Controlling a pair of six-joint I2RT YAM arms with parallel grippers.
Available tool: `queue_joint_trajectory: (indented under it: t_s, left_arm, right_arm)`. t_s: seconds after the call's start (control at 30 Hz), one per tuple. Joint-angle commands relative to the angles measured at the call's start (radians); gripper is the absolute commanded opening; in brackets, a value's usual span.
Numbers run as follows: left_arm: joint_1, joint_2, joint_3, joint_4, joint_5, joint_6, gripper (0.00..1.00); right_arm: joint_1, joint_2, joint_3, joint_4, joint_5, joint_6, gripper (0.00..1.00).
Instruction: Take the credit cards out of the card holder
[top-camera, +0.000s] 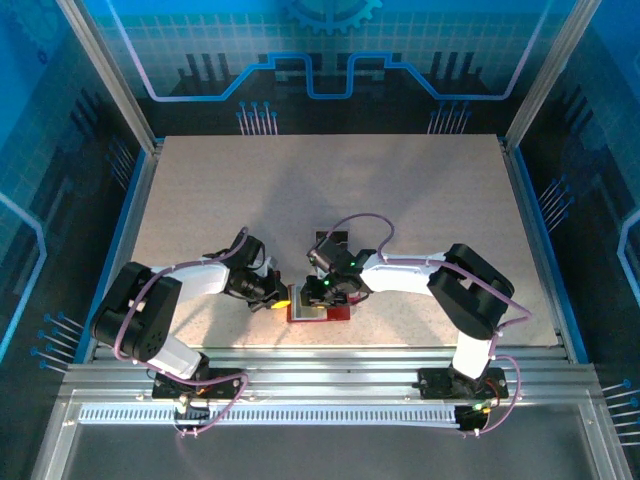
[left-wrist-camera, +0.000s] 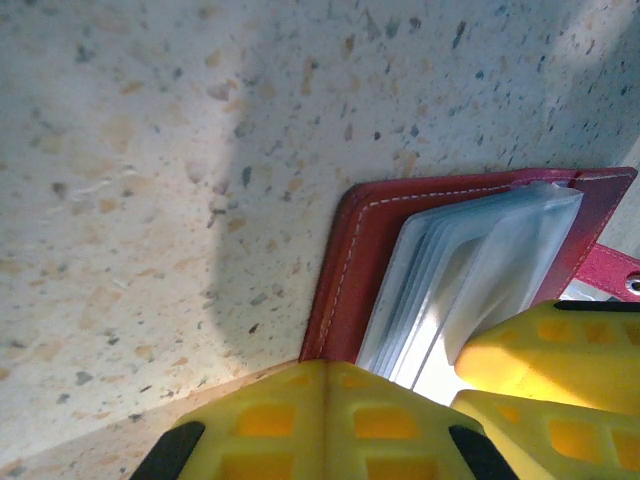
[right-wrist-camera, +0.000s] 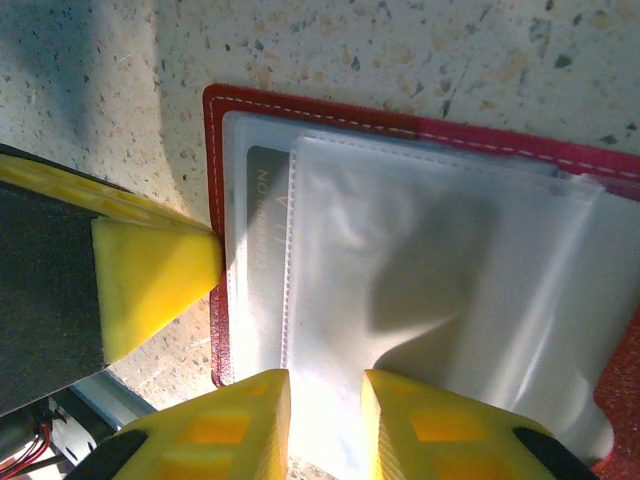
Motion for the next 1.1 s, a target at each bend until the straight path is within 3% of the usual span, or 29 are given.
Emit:
queue_joint_trajectory:
  t_s: [0.0, 0.2, 0.4, 1.07]
  left_arm:
    - [-0.007, -0.036, 0.026, -0.065, 0.002, 0.015, 0.01]
    - [-0.007, -0.104, 0.043, -0.069, 0.043, -0.014, 0.05]
    - [-0.014, -0.068, 0.017, 0.039, 0.121, -0.083, 0.05]
    - [-0.027, 0.064, 0.0, 0.068, 0.101, -0.054, 0.03]
  right_arm:
    - [0.013, -0.013, -0.007, -0.046, 0.034, -0.014, 0.25]
    - [0.014, -0.01, -0.009, -0.044, 0.028, -0.014, 0.25]
    - [0.014, -0.01, -0.007, -0.043, 0.025, -0.013, 0.25]
    - [0.014, -0.031, 0.003, -0.071, 0.04, -0.014, 0.28]
